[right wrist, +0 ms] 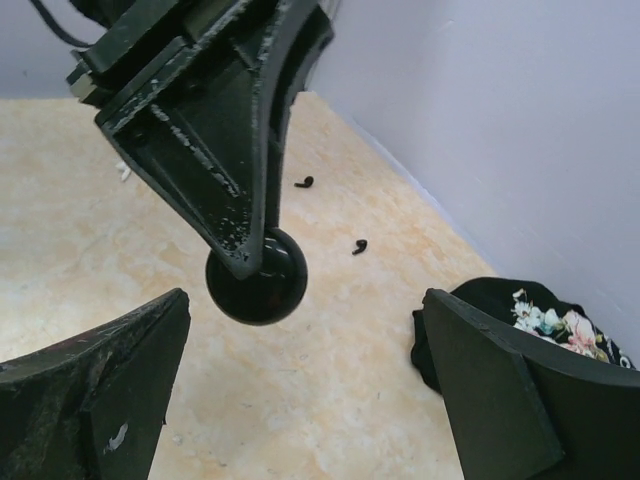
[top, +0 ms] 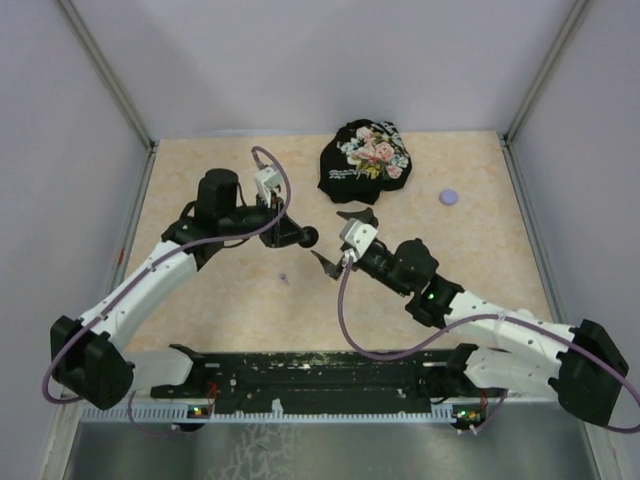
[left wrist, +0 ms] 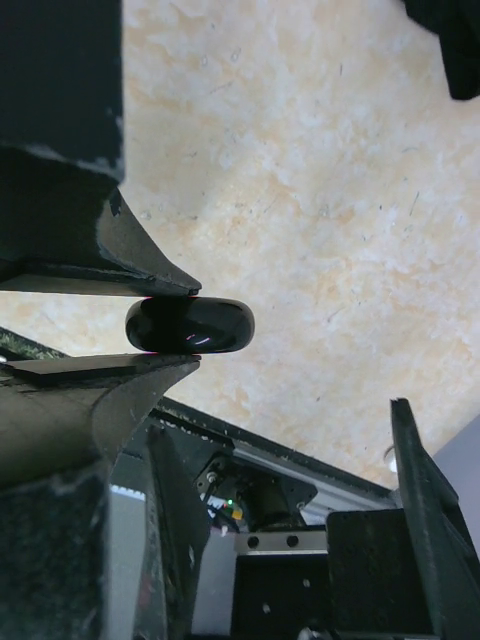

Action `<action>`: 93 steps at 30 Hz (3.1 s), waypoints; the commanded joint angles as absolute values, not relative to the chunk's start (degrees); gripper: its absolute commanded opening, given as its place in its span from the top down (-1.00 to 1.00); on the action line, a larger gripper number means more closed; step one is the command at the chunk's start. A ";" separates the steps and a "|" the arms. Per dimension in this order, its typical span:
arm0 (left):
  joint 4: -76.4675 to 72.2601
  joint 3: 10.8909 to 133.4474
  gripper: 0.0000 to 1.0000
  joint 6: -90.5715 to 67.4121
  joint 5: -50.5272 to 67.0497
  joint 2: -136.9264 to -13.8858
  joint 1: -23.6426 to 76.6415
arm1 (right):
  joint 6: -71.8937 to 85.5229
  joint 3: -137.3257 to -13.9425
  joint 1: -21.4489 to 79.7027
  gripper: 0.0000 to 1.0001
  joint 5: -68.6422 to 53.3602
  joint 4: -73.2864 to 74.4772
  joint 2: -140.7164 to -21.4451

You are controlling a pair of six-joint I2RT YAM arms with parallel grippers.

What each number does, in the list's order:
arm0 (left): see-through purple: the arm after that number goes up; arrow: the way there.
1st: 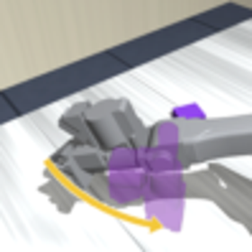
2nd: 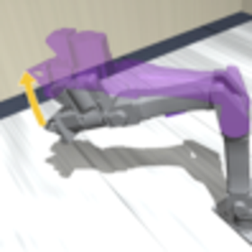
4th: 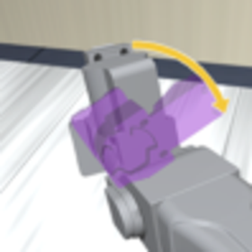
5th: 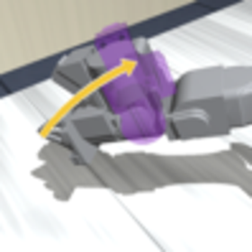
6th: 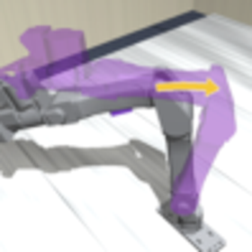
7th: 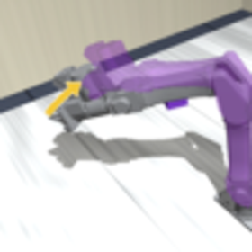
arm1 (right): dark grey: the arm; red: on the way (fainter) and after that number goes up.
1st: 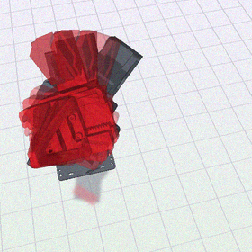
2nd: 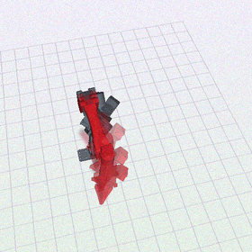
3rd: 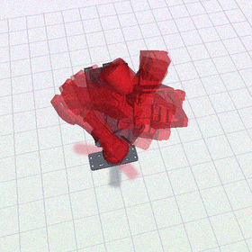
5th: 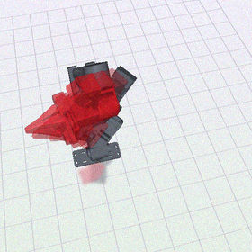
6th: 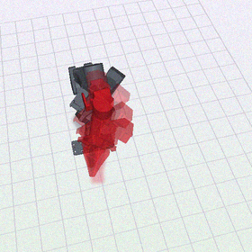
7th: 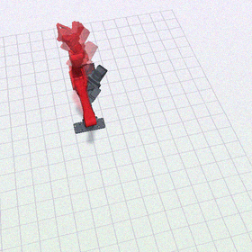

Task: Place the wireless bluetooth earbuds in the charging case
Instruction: Pick up the charging case at the center of the board.

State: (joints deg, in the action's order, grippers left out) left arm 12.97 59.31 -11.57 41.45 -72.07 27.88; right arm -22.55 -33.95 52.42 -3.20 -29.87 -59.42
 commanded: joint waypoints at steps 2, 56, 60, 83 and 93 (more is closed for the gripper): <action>15.38 60.69 1.00 -1.32 37.23 -67.69 28.04 | -13.32 -36.87 51.83 -0.97 1.35 -26.41 -55.95; 17.75 66.49 0.99 10.27 62.93 -71.16 27.43 | 11.09 -44.79 34.63 0.04 -52.93 -34.61 -68.00; 17.75 66.42 0.99 10.16 63.34 -71.37 27.46 | 11.92 -45.00 34.63 0.15 -53.50 -34.89 -68.57; 3.43 62.43 -0.11 -1.82 62.79 -64.65 27.53 | 11.04 -37.66 34.63 1.00 -47.20 -42.35 -59.45; -12.22 57.63 -0.29 -14.59 66.70 -66.43 27.62 | 18.49 -33.62 34.63 1.00 -44.80 -53.61 -59.56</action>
